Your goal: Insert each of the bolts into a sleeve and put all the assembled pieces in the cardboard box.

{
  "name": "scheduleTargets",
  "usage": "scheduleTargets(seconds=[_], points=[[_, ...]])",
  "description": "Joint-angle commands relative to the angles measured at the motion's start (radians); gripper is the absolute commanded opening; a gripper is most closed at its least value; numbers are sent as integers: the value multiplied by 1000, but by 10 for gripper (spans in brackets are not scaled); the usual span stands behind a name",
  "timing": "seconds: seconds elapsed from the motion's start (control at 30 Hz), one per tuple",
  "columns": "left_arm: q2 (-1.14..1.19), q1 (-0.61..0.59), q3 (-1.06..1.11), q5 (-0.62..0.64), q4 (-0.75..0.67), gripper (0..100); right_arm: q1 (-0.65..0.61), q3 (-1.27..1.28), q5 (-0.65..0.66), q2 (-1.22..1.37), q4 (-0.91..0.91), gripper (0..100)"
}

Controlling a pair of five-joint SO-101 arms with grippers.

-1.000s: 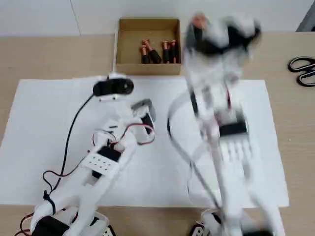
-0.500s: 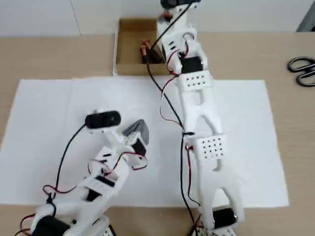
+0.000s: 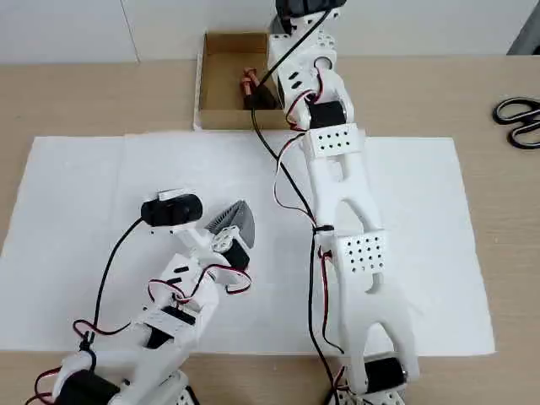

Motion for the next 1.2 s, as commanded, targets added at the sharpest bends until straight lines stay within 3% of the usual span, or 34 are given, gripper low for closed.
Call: scheduleTargets(seconds=[0.0,0.2,0.37,1.17], points=[[0,6,-4,2,-21,6,22,3,-31,-30,-33,2],[0,6,-4,2,-21,6,30,40,-31,-5,-18,2],[0,6,-4,2,-21,6,25,35,-32,-4,96,2],[-3,37,-1,0,-21,6,31,118,-29,22,88,3]])
